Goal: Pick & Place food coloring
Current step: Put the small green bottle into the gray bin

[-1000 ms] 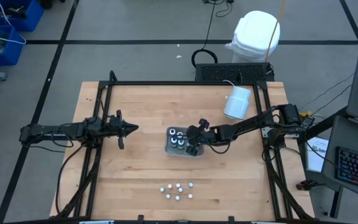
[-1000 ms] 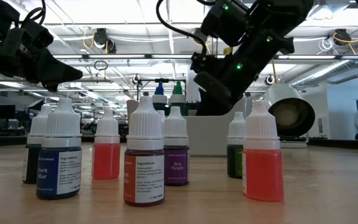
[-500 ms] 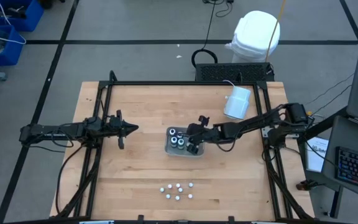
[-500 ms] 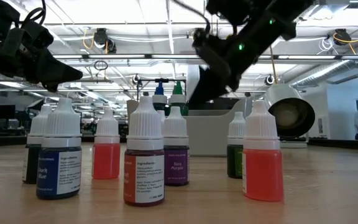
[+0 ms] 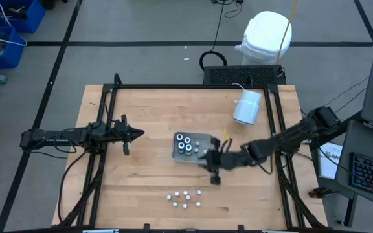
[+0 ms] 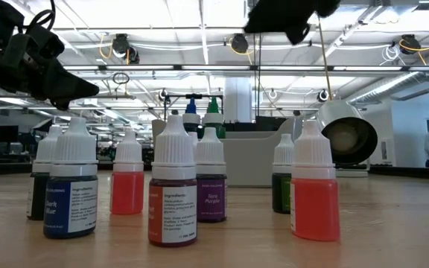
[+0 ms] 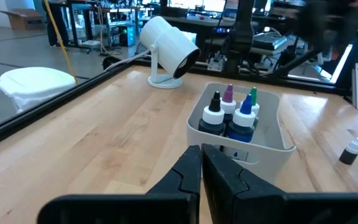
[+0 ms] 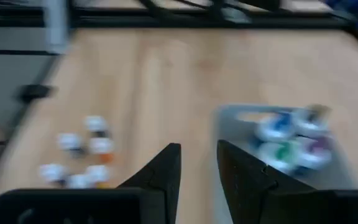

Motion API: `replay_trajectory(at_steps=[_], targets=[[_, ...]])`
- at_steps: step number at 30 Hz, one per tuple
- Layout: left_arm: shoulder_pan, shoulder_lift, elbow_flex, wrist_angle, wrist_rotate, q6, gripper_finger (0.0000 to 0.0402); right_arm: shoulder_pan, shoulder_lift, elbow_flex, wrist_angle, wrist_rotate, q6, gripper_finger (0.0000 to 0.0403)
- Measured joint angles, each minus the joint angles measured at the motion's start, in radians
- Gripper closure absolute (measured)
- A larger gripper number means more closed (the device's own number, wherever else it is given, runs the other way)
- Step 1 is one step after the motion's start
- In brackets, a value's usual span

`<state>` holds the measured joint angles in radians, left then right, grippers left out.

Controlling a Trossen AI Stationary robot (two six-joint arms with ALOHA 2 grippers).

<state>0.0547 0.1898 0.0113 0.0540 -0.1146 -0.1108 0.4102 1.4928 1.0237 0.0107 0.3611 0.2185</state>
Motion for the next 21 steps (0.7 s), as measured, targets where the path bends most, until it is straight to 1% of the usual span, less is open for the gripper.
replay_trajectory(at_steps=[6,11,13,15,21], targets=[[0.0,0.0,0.0,0.0,0.0,-0.001,0.0382,0.146,0.11,-0.04,0.207,0.002,-0.091,0.0308],[0.0,0.0,0.0,-0.001,0.0,-0.003,0.0382,0.206,0.196,-0.138,0.422,0.001,-0.156,0.031],[0.0,0.0,0.0,0.0,0.0,-0.002,0.0382,0.212,0.205,-0.165,0.454,0.001,-0.148,0.031],[0.0,0.0,0.0,0.0,0.0,0.005,0.0382,0.208,0.206,-0.18,0.458,0.002,-0.127,0.031],[0.0,0.0,0.0,-0.001,0.0,0.021,0.0382,0.182,0.206,-0.199,0.458,0.001,-0.137,0.031]])
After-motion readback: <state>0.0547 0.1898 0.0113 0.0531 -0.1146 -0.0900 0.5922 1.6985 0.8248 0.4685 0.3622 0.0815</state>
